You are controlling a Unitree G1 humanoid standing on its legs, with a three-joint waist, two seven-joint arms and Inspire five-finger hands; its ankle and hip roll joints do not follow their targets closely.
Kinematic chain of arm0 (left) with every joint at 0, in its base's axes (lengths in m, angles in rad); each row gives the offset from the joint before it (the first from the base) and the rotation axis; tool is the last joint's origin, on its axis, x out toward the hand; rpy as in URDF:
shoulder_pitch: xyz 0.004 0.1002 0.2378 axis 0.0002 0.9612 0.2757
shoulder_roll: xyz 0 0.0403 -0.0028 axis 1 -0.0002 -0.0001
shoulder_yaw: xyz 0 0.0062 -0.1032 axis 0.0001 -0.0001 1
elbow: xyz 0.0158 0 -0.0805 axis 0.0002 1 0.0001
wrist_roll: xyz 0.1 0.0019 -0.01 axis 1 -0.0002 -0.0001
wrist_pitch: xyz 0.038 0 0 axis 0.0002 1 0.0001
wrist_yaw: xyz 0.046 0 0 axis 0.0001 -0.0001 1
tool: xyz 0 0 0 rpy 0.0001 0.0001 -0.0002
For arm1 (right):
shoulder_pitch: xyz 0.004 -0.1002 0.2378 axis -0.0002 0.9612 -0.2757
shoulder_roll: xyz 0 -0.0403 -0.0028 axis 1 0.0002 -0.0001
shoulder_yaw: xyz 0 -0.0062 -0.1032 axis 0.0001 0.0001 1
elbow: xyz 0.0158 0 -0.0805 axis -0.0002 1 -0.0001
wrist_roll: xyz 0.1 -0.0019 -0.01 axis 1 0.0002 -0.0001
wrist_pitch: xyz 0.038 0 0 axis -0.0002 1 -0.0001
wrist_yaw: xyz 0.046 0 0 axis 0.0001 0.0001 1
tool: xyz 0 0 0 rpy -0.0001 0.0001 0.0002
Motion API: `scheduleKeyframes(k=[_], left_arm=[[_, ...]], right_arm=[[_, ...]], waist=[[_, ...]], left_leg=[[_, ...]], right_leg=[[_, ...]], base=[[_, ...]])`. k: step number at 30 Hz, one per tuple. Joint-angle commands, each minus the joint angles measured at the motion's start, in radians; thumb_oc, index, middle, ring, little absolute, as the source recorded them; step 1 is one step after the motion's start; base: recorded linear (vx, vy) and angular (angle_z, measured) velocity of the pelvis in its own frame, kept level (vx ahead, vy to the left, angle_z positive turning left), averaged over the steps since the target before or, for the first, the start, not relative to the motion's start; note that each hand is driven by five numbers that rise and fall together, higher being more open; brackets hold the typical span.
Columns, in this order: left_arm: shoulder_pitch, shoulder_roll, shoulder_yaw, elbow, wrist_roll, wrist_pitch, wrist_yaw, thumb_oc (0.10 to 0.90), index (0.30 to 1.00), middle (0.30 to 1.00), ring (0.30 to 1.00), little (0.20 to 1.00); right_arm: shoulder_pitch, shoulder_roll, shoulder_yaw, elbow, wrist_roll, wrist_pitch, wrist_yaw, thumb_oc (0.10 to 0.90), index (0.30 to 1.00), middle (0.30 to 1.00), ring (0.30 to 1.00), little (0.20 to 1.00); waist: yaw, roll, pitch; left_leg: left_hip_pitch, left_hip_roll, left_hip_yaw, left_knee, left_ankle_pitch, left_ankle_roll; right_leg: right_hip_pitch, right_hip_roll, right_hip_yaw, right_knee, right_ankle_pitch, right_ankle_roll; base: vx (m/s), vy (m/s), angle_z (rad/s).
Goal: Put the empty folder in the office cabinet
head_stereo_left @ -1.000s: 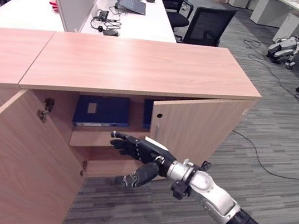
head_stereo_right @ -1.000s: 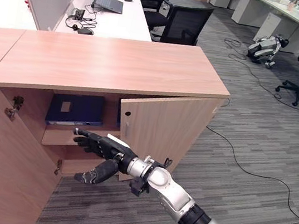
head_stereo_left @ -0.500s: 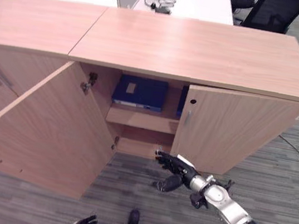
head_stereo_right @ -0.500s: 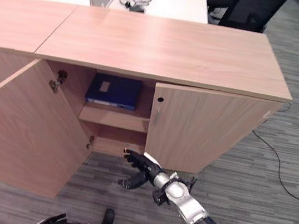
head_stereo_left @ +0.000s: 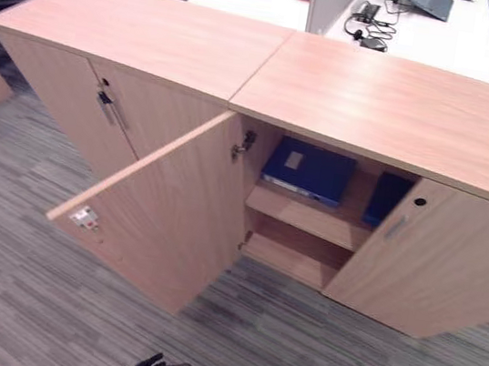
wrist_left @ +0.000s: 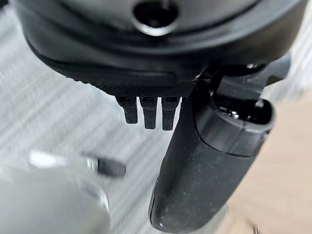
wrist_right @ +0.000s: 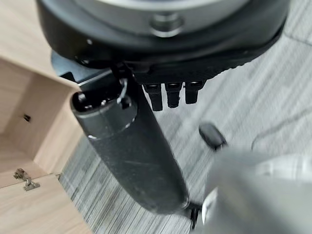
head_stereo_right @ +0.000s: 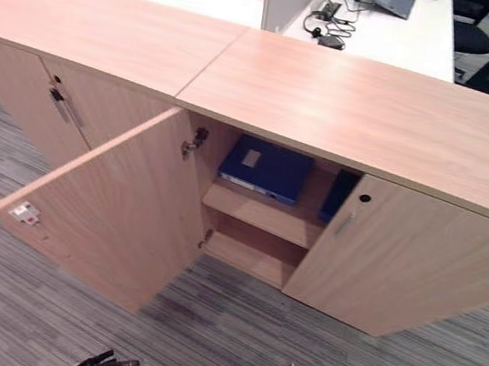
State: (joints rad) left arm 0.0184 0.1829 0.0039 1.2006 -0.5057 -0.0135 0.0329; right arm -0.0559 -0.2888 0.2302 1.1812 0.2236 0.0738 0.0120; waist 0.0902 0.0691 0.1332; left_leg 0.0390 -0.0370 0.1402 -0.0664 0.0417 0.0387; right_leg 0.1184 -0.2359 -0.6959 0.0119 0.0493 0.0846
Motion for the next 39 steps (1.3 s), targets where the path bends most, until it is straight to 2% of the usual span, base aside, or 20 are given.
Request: scheduleKeyframes(k=[1,5,9,17,20,23,29,30,32,34,37,39], left_arm=[[-0.043,0.046,0.013,0.036,0.004,-0.034,-0.005,0.8,0.9,0.9,0.9,0.9],[-0.046,0.081,0.063,0.019,-0.017,-0.048,0.011,0.8,0.9,0.9,0.9,0.9],[-0.052,0.127,0.097,-0.002,-0.016,-0.057,0.023,0.8,0.9,0.9,0.9,0.9],[-0.088,0.235,0.126,-0.158,0.013,-0.081,0.063,0.8,0.9,0.9,0.9,0.9],[-0.163,0.341,0.146,-0.237,0.02,-0.097,0.093,0.8,0.9,0.9,0.9,0.9],[-0.2,0.381,0.143,-0.283,0.032,-0.1,0.105,0.8,0.9,0.9,0.9,0.9],[-0.317,0.467,0.118,-0.317,0.056,-0.098,0.119,0.8,0.9,0.9,0.9,0.9],[-0.42,0.521,0.081,-0.264,0.062,-0.092,0.114,0.8,0.9,0.9,0.9,0.9],[-0.427,0.523,0.076,-0.258,0.06,-0.094,0.112,0.8,0.9,0.9,0.9,0.9],[-0.547,0.568,0.013,-0.218,0.058,-0.091,0.094,0.8,0.9,0.9,0.9,0.9],[-0.622,0.566,-0.037,-0.228,0.05,-0.093,0.084,0.8,0.9,0.9,0.9,0.9],[-0.666,0.536,-0.076,-0.29,0.038,-0.102,0.08,0.8,0.9,0.9,0.9,0.9]], right_arm=[[-0.062,0.019,-0.028,0.067,0.098,-0.04,-0.027,0.8,0.9,0.9,0.9,0.9],[-0.054,0.023,-0.126,0.147,0.178,-0.048,-0.04,0.8,0.9,0.9,0.9,0.9],[-0.034,0.014,-0.177,0.199,0.176,-0.042,-0.044,0.8,0.9,0.9,0.9,0.9],[-0.003,0.012,-0.181,0.201,0.129,-0.039,-0.04,0.8,0.9,0.9,0.9,0.9],[0.024,0.02,-0.161,0.18,0.111,-0.04,-0.03,0.8,0.9,0.9,0.9,0.9],[0.033,0.021,-0.157,0.175,0.107,-0.04,-0.026,0.8,0.9,0.9,0.9,0.9],[0.057,0.013,-0.154,0.17,0.106,-0.038,-0.016,0.8,0.9,0.9,0.9,0.9],[0.064,0.005,-0.151,0.17,0.111,-0.037,-0.009,0.8,0.9,0.9,0.9,0.9],[0.062,0.007,-0.153,0.17,0.111,-0.037,-0.009,0.8,0.9,0.9,0.9,0.9],[0.066,-0.004,-0.153,0.172,0.125,-0.038,-0.001,0.8,0.9,0.9,0.9,0.9],[0.067,-0.007,-0.15,0.179,0.128,-0.038,0.002,0.8,0.9,0.9,0.9,0.9],[0.067,-0.006,-0.152,0.183,0.134,-0.039,0.003,0.8,0.9,0.9,0.9,0.9]], waist=[[0.038,-0.017,-0.061],[0.05,-0.005,-0.075],[0.057,0.001,-0.086],[0.055,-0.002,-0.095],[0.034,-0.015,-0.102],[0.024,-0.021,-0.104],[-0.01,-0.024,-0.109],[-0.032,-0.024,-0.111],[-0.029,-0.025,-0.109],[-0.052,-0.025,-0.114],[-0.062,-0.028,-0.112],[-0.07,-0.031,-0.111]], left_leg=[[0.04,0.027,0.008,-0.02,-0.13,-0.045],[0.029,0.0,-0.02,-0.021,-0.133,-0.034],[0.013,-0.02,-0.041,-0.021,-0.134,-0.029],[0.005,-0.029,-0.031,-0.021,-0.137,-0.026],[0.008,-0.024,-0.004,-0.021,-0.145,-0.029],[0.012,-0.023,0.008,-0.021,-0.15,-0.03],[0.024,-0.02,0.032,-0.021,-0.16,-0.03],[0.032,-0.017,0.046,-0.021,-0.165,-0.03],[0.033,-0.017,0.047,-0.021,-0.165,-0.03],[0.041,-0.015,0.067,-0.021,-0.172,-0.029],[0.046,-0.013,0.078,-0.021,-0.176,-0.028],[0.048,-0.012,0.082,-0.021,-0.178,-0.026]], right_leg=[[-0.055,0.027,0.065,0.0,-0.068,0.005],[-0.047,0.005,0.054,-0.006,-0.05,0.026],[-0.043,-0.012,0.035,-0.014,-0.032,0.046],[-0.051,-0.018,0.046,-0.042,0.005,0.071],[-0.056,-0.013,0.067,-0.059,0.019,0.083],[-0.058,-0.011,0.077,-0.064,0.024,0.087],[-0.061,-0.005,0.097,-0.072,0.029,0.093],[-0.064,-0.002,0.109,-0.074,0.032,0.098],[-0.064,-0.001,0.11,-0.074,0.032,0.098],[-0.067,0.003,0.123,-0.078,0.036,0.103],[-0.067,0.006,0.13,-0.081,0.039,0.106],[-0.067,0.006,0.132,-0.082,0.04,0.108]], base=[[0.05,0.187,0.28],[0.03,0.139,0.14],[0.02,0.094,0.1],[0.02,0.035,0.0],[0.03,-0.013,-0.14],[0.01,-0.013,-0.26],[0.01,-0.007,-0.15],[0.02,-0.013,-0.19],[0.01,-0.005,-0.16],[0.02,-0.007,-0.21],[0.01,-0.006,-0.11],[0.0,-0.004,-0.03]])
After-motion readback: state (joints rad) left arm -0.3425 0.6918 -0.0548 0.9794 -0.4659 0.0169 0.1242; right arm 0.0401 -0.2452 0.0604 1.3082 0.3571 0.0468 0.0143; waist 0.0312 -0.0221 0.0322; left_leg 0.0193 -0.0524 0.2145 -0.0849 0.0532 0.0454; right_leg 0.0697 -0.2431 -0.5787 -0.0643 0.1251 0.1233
